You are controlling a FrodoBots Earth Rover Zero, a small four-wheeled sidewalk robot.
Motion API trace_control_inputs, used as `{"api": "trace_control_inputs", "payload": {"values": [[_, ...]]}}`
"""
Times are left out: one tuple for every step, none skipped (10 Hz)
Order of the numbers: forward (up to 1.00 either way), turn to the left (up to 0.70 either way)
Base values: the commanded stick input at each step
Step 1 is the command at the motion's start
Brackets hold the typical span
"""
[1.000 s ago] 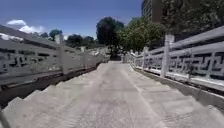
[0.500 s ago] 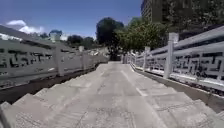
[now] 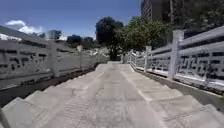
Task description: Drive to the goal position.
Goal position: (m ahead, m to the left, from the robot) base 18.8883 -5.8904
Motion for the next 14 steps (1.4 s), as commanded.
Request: {"api": "trace_control_inputs", "payload": {"values": [[0.45,0.0],[0.45,0.0],[0.45,0.0],[0.45,0.0],[0.45,0.0],[0.45,0.0],[0.45,0.0],[0.45,0.0],[0.45,0.0],[0.45,0.0],[0.45,0.0],[0.45,0.0],[0.45,0.0],[0.45,0.0]]}}
